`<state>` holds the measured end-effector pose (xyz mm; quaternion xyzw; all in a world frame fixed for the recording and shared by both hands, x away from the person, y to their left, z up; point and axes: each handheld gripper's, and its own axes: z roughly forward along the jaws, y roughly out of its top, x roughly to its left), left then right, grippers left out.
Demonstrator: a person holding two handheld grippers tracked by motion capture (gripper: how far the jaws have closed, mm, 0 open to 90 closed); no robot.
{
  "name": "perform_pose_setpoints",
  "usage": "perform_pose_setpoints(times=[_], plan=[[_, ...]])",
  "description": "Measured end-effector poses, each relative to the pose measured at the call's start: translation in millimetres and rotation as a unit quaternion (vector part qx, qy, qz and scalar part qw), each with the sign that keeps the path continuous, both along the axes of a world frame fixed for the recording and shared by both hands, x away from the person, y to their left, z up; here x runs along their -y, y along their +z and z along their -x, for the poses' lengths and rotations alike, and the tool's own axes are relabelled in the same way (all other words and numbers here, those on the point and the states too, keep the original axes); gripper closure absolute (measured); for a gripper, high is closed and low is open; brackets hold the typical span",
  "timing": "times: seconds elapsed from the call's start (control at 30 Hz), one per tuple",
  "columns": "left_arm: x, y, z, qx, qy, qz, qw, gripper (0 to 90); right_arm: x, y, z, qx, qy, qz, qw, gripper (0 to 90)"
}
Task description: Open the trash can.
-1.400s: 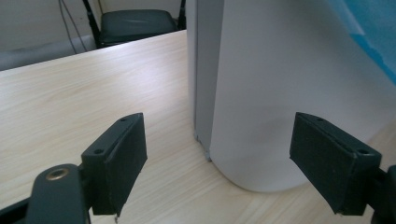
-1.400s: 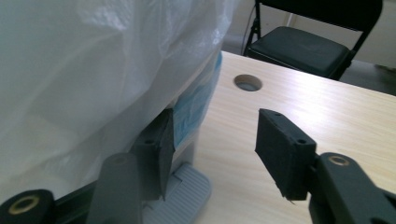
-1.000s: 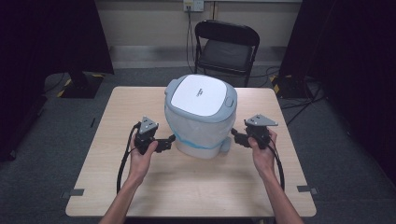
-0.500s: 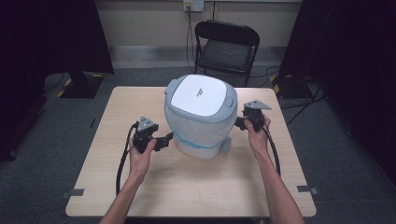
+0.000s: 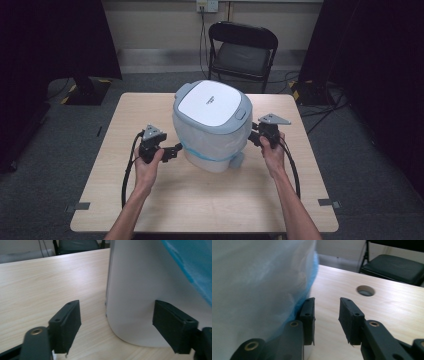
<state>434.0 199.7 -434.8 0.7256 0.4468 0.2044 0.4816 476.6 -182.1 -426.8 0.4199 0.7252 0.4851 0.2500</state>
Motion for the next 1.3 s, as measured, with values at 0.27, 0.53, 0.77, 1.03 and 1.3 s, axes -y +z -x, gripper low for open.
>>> perform_pose_setpoints(times=[0.27,0.53,0.77,1.03,1.3], plan=[[-15.0,-2.2,-19.9,0.010,0.046,0.023,0.9986,55.2,-20.7,3.0,44.6,0.016,0.043,0.031,0.9985,57.1],[-18.8,-1.2,-28.2,-0.003,0.043,0.019,0.9989,45.9,-8.3,-10.2,7.9,-0.052,-0.020,0.040,0.9977,42.3],[-13.8,-2.3,-35.2,0.010,0.036,0.015,0.9992,50.0,-26.5,-0.1,-14.0,-0.011,0.010,0.013,0.9998,42.8],[-7.4,-6.6,-38.3,0.017,0.003,0.031,0.9994,67.7,-30.1,0.4,0.6,-0.010,0.015,0.009,0.9998,69.3],[-0.3,-7.7,-39.4,0.010,-0.032,0.025,0.9991,73.4,-24.3,-0.9,30.7,-0.016,0.016,-0.005,0.9997,68.2]])
